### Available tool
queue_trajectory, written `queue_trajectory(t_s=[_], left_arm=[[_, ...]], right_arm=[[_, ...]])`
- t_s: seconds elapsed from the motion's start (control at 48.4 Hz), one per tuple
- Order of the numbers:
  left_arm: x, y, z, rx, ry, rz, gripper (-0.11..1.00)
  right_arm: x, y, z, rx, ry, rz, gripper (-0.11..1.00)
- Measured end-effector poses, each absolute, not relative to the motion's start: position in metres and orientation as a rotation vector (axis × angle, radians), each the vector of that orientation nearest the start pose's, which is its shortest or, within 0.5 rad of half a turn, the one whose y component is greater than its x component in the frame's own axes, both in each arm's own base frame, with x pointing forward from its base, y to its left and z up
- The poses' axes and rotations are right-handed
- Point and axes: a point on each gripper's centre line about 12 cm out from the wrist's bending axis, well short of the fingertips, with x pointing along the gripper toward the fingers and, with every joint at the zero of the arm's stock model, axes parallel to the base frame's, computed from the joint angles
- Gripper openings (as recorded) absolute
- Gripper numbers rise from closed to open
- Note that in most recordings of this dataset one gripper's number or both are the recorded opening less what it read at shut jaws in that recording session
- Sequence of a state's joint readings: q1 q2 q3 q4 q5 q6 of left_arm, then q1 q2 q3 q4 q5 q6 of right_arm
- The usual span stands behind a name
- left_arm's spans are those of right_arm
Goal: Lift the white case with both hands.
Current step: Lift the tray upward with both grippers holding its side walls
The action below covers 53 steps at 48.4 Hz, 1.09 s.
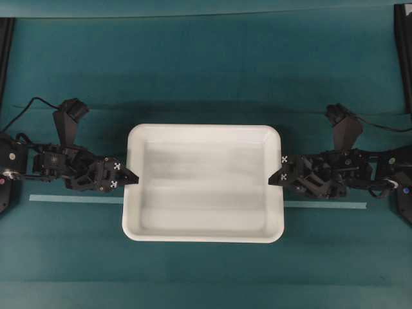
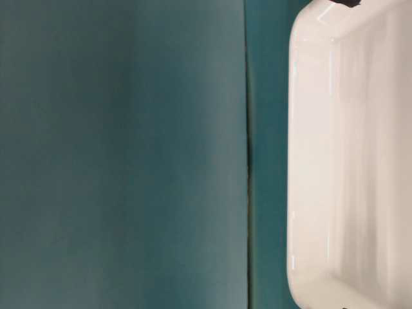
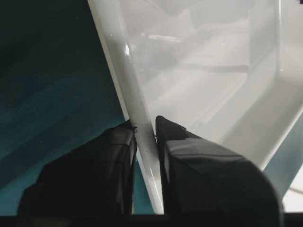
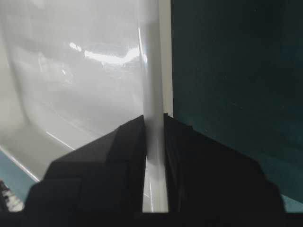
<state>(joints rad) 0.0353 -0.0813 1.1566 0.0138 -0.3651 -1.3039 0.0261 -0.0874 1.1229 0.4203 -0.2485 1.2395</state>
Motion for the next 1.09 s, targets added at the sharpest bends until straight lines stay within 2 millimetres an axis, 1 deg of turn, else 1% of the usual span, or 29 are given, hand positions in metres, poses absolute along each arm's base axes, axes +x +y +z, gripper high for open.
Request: queue_trajectory(t_s=[0.31,0.392,0.578,0.723,0.847,0.97,1.094], left_arm=[[0.269,0.009,0.091,-1.279,0.586,0.497,0.1],[0.27,0.008,0.094,-1.29,0.581,0.495,0.1],[0.274,0.0,0.11,-1.293,0.6,0.478,0.1],[0.277,-0.004,0.128,-1.32,0.619,0.498,0.1],[0.279,-0.005,0.156,-1.347,0.601,0.493,0.09],[0.277,-0.004,0.182,-1.348,0.585,0.484,0.09],[0.272,-0.003,0.197,-1.351,0.566,0.47,0.09]], right_arm=[[0.27,-0.005,0.089,1.504,0.577,-0.723,0.11],[0.271,-0.005,0.092,1.512,0.574,-0.72,0.11],[0.273,-0.002,0.109,1.531,0.566,-0.679,0.11],[0.271,0.0,0.123,1.561,0.571,-0.663,0.11],[0.27,0.002,0.141,1.59,0.587,-0.643,0.11],[0.268,0.001,0.157,1.61,0.602,-0.632,0.11],[0.269,0.0,0.174,1.626,0.593,-0.605,0.11]])
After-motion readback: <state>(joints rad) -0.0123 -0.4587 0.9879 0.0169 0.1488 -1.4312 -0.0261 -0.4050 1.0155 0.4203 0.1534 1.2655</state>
